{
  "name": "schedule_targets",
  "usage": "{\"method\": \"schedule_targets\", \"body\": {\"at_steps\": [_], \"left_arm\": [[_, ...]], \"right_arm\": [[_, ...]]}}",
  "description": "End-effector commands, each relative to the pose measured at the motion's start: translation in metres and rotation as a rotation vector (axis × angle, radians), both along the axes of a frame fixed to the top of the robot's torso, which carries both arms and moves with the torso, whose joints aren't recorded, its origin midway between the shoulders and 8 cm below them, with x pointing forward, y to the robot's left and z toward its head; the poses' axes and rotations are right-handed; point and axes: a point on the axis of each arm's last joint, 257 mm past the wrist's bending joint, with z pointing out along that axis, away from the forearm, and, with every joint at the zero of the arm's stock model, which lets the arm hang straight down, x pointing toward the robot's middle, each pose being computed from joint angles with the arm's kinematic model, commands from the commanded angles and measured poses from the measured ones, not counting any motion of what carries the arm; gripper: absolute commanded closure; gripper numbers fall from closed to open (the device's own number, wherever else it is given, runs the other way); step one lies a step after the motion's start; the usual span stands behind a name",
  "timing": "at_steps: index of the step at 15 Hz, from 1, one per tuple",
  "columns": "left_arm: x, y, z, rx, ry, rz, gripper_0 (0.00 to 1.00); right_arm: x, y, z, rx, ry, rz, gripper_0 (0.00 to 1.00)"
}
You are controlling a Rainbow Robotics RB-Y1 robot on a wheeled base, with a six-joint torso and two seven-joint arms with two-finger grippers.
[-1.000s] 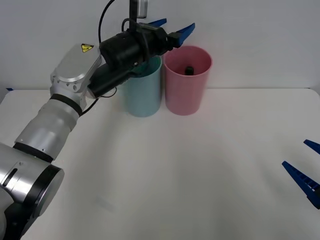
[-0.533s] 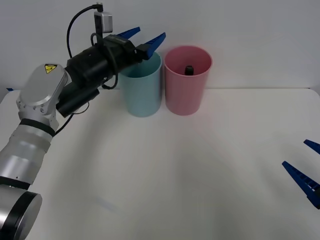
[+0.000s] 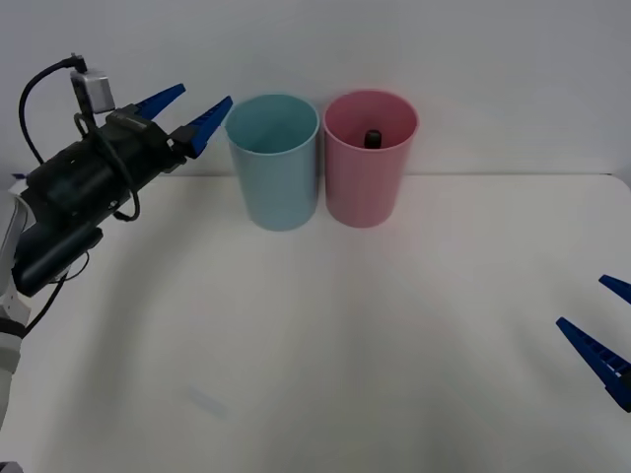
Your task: Grasp the object on the table and drop it into the matching bin: aluminum can to the light blue bin, PET bottle to the pink bin.
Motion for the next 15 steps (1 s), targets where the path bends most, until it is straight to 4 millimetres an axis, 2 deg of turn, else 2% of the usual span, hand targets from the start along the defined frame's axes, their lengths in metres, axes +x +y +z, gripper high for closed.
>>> {"method": "schedule_targets", "body": {"at_steps": [1, 3, 6, 10, 15], "left_arm": [[-0.022, 0.045, -0.015, 0.012, -0.001, 0.057, 0.0], [-0.038, 0.076, -0.03, 0.041, 0.006, 0.086, 0.0], [-0.063, 0.111, -0.055, 0.104, 0.029, 0.103, 0.0], [-0.09, 0.148, -0.083, 0.244, 0.019, 0.145, 0.0], [-0.138, 0.186, -0.117, 0.429, 0.006, 0.159, 0.0]], "right_arm": [[0.0, 0.0, 0.0, 0.0, 0.0, 0.0, 0.0], [0.0, 0.0, 0.0, 0.0, 0.0, 0.0, 0.0], [0.0, 0.0, 0.0, 0.0, 0.0, 0.0, 0.0], [0.0, 0.0, 0.0, 0.0, 0.0, 0.0, 0.0], [0.0, 0.0, 0.0, 0.0, 0.0, 0.0, 0.0]]}}
